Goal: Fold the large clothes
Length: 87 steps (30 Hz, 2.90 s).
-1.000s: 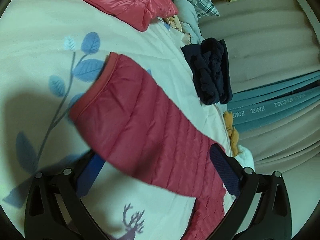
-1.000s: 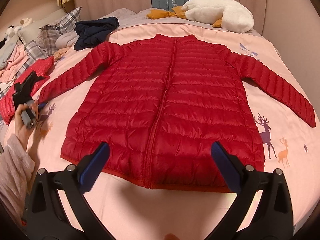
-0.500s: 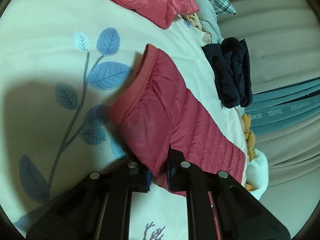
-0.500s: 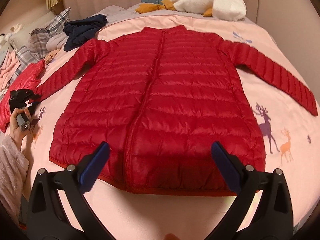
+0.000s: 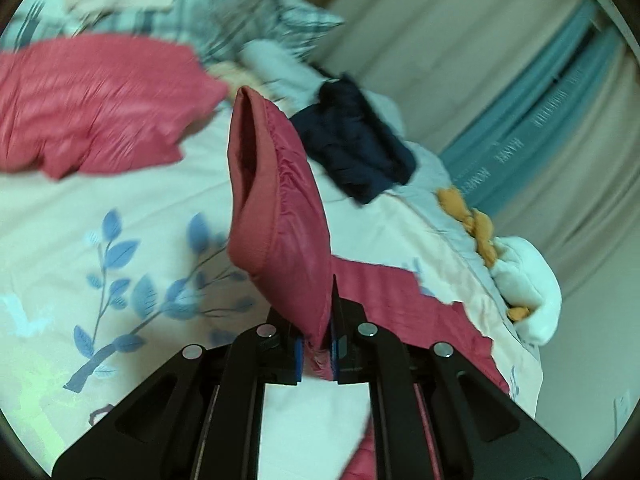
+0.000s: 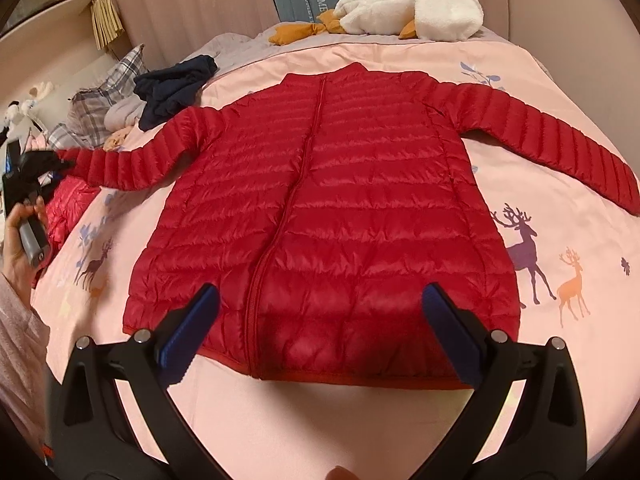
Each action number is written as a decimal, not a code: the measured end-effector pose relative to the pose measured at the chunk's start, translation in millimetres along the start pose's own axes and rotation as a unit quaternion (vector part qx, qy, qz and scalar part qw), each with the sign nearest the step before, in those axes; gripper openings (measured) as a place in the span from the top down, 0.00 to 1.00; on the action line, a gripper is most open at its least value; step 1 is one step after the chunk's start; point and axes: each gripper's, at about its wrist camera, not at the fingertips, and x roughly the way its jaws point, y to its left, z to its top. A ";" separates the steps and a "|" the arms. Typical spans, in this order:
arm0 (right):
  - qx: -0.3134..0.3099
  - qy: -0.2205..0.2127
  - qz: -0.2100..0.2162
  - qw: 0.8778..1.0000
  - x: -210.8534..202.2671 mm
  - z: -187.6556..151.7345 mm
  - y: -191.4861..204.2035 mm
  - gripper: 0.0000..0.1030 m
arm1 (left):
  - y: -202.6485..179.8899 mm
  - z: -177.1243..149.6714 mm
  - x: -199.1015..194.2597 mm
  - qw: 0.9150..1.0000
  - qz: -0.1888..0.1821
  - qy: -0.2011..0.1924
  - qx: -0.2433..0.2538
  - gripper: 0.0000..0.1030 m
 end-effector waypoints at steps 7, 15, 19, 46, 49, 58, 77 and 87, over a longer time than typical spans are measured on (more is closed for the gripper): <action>0.026 -0.008 -0.001 1.000 -14.2 -1.0 -33.7 0.02 | -63.0 -11.5 -12.4 0.998 -0.019 -0.009 0.052 0.91; 0.042 -0.019 -0.012 0.999 -29.2 -5.3 -62.4 0.02 | -128.1 -56.7 -5.9 0.993 -0.049 0.019 0.109 0.91; 0.057 -0.014 -0.014 0.998 -29.1 -11.5 -73.1 0.02 | -156.5 -81.5 2.1 0.988 -0.060 0.038 0.139 0.91; 0.104 0.009 -0.006 0.994 -19.0 -19.8 -99.4 0.02 | -225.3 -203.4 84.5 0.946 -0.111 0.202 0.228 0.46; 0.107 0.015 0.008 0.994 -10.7 -13.5 -98.1 0.02 | -225.0 -206.3 84.3 0.938 -0.143 0.219 0.228 0.42; 0.159 0.024 0.123 0.979 33.1 43.5 -100.7 0.02 | -173.6 -194.5 43.4 0.937 -0.205 0.219 0.179 0.28; 0.329 0.031 0.135 0.934 189.4 172.6 -116.2 0.05 | -25.8 -160.8 61.4 0.958 -0.156 0.238 0.042 0.28; 0.381 0.010 0.117 0.917 229.5 191.9 -132.9 0.55 | -37.9 -138.6 78.1 0.955 -0.174 0.238 0.039 0.28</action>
